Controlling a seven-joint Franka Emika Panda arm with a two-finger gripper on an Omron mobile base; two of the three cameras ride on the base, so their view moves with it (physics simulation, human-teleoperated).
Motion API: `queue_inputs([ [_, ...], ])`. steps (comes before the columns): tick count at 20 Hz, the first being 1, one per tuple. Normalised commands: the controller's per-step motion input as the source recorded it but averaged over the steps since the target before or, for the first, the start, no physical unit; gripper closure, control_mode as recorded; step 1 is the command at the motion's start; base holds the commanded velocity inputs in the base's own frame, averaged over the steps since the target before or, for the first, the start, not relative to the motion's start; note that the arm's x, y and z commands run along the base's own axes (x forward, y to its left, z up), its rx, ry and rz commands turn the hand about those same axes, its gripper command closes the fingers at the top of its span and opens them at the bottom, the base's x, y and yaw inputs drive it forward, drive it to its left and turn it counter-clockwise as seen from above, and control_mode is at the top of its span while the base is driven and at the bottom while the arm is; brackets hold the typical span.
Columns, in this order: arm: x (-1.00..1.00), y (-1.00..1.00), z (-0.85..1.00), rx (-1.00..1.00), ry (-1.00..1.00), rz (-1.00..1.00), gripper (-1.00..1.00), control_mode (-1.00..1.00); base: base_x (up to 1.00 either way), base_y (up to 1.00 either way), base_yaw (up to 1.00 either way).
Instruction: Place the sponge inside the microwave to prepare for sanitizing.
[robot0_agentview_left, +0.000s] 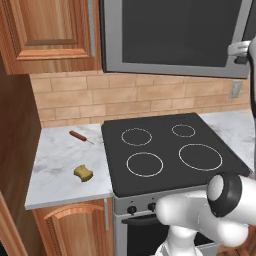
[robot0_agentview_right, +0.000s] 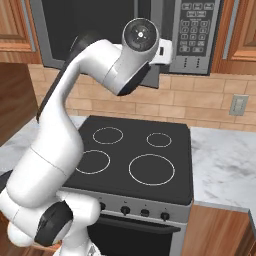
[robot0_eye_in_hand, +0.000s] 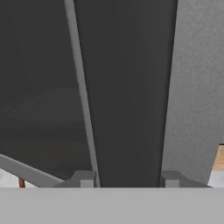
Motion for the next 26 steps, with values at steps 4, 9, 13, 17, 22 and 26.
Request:
queue_inputs([
  [4,-0.81,0.59,0.00,-0.01,-0.02,0.00,1.00,-1.00,0.00,0.00,0.00],
  [9,-0.81,0.76,0.00,-0.04,0.00,0.00,1.00,-1.00,0.00,0.00,0.00],
  [13,-0.64,0.91,0.00,-0.11,0.00,0.00,1.00,-1.00,0.00,0.00,0.00],
  [17,-0.67,0.86,0.00,-0.18,0.00,0.00,1.00,-1.00,0.00,0.00,0.00],
  [22,-0.49,0.83,0.00,-0.21,0.00,0.00,1.00,-1.00,0.00,0.00,0.00],
  [26,-0.34,0.89,0.01,-0.20,0.00,0.00,1.00,-1.00,0.00,0.00,0.00],
])
